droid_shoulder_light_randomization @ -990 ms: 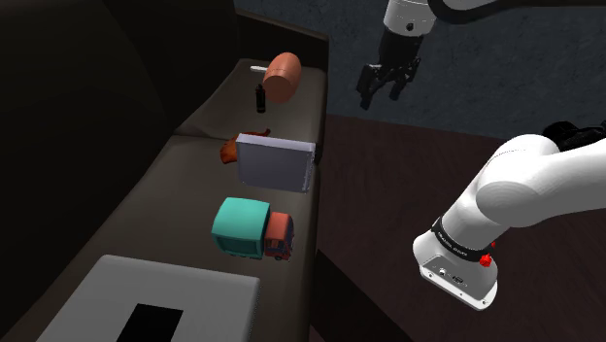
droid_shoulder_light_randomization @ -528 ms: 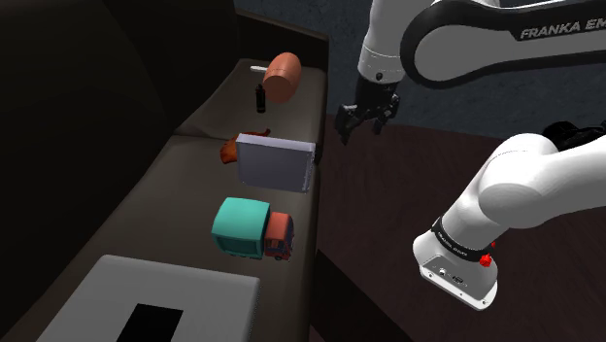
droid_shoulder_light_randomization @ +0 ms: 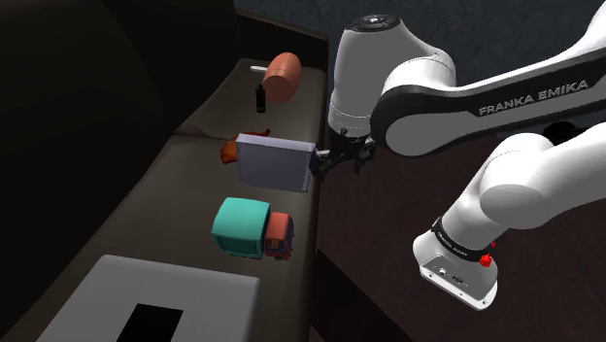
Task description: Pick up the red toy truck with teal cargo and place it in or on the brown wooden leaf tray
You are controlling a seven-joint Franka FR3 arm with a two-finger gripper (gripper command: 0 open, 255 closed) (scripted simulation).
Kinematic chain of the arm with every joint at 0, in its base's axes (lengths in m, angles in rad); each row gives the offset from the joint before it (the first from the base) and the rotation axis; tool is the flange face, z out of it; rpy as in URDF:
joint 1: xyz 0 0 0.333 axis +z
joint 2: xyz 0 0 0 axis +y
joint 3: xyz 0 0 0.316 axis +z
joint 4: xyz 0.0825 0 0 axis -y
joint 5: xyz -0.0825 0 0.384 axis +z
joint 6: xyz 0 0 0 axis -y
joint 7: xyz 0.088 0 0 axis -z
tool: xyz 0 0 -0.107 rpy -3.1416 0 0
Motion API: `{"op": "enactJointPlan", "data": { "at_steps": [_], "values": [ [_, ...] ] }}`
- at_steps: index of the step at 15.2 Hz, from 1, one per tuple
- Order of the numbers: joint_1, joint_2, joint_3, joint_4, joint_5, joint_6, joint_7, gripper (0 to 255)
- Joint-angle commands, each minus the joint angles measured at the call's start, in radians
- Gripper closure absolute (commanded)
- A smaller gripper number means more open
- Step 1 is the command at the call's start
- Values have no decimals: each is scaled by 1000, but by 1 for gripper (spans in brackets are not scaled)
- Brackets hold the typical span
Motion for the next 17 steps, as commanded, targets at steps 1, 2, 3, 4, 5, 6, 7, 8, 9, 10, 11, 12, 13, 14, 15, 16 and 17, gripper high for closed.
{"op": "enactJointPlan", "data": {
  "at_steps": [1,2,3,4,5,6,7,8,9,10,11,12,13,14,15,16,17],
  "values": [
    [-7,62,65,8,9,53,78,0],
    [-16,99,99,14,8,82,118,0],
    [-28,137,134,21,3,112,159,0],
    [-43,178,170,30,-7,141,202,0],
    [-62,221,208,41,-22,170,249,0],
    [-85,267,248,53,-44,198,299,0],
    [-112,315,290,67,-74,226,354,0],
    [-144,367,334,83,-114,251,415,0],
    [-180,424,379,100,-168,275,485,0],
    [-221,488,425,120,-239,295,566,0],
    [-261,563,467,143,-334,309,664,0],
    [-291,650,495,170,-454,312,778,0],
    [-291,743,493,202,-581,303,896,0],
    [-258,827,461,236,-687,289,996,0],
    [-207,895,415,270,-764,275,1074,0],
    [-147,951,362,303,-816,266,1133,0],
    [-96,1003,318,338,-861,257,1184,0]
  ]
}}
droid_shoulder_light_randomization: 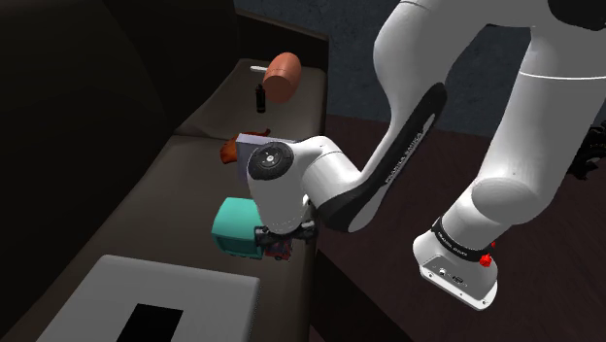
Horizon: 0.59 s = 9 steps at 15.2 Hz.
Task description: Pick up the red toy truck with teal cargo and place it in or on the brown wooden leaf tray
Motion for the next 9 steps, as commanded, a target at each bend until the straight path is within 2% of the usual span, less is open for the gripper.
{"op": "enactJointPlan", "data": {
  "at_steps": [1,8,9],
  "values": [
    [72,81,-61,49,-82,-13,90,0],
    [136,176,-166,57,-212,42,174,0],
    [137,176,-166,57,-212,42,174,0]
  ]
}}
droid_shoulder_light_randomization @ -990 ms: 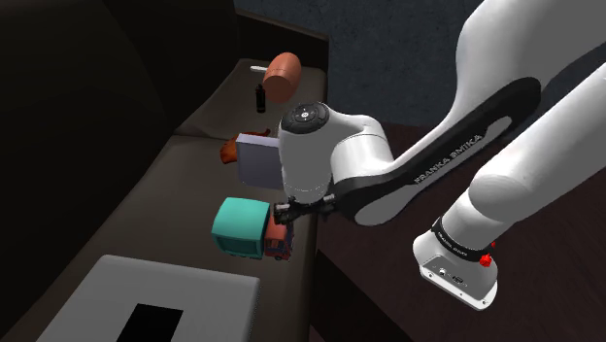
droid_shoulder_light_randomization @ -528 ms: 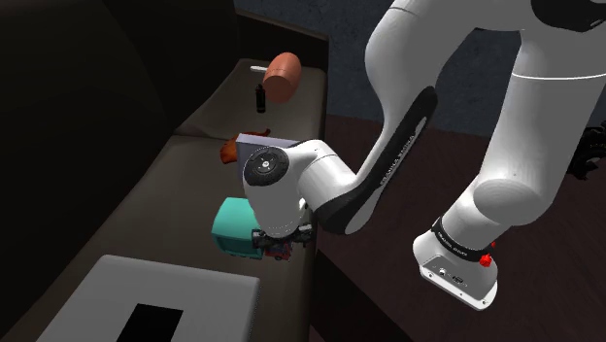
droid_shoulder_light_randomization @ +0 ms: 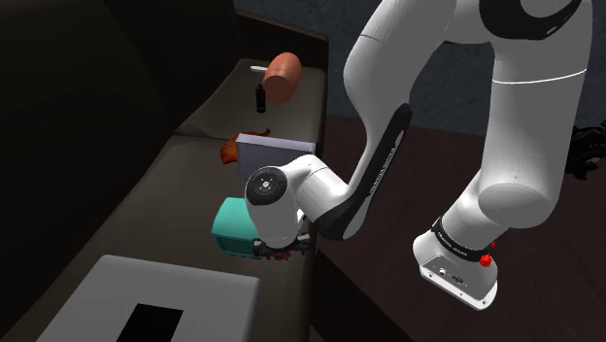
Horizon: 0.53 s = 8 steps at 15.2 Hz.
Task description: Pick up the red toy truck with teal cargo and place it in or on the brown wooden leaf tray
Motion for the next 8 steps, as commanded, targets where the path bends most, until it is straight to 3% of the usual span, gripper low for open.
{"op": "enactJointPlan", "data": {
  "at_steps": [1,7,8],
  "values": [
    [6,8,-9,1,-12,5,8,0],
    [6,8,-9,1,-12,5,8,0],
    [6,8,-9,1,-12,5,8,255]
  ]
}}
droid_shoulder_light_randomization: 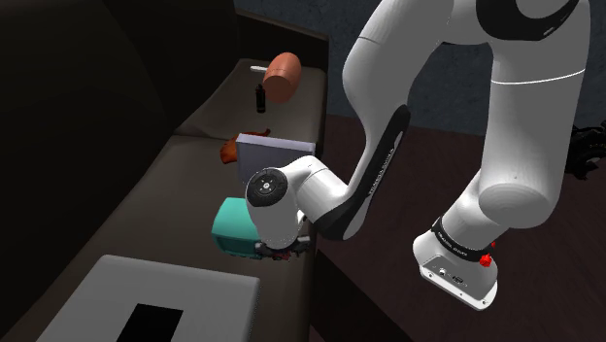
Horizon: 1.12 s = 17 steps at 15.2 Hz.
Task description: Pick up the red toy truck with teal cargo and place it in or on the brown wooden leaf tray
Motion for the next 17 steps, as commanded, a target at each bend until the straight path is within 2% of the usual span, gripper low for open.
{"op": "enactJointPlan", "data": {
  "at_steps": [1,9,17],
  "values": [
    [0,0,0,0,0,0,0,255],
    [0,0,0,0,0,0,0,255],
    [-89,-121,116,-31,148,-45,-107,255]
  ]
}}
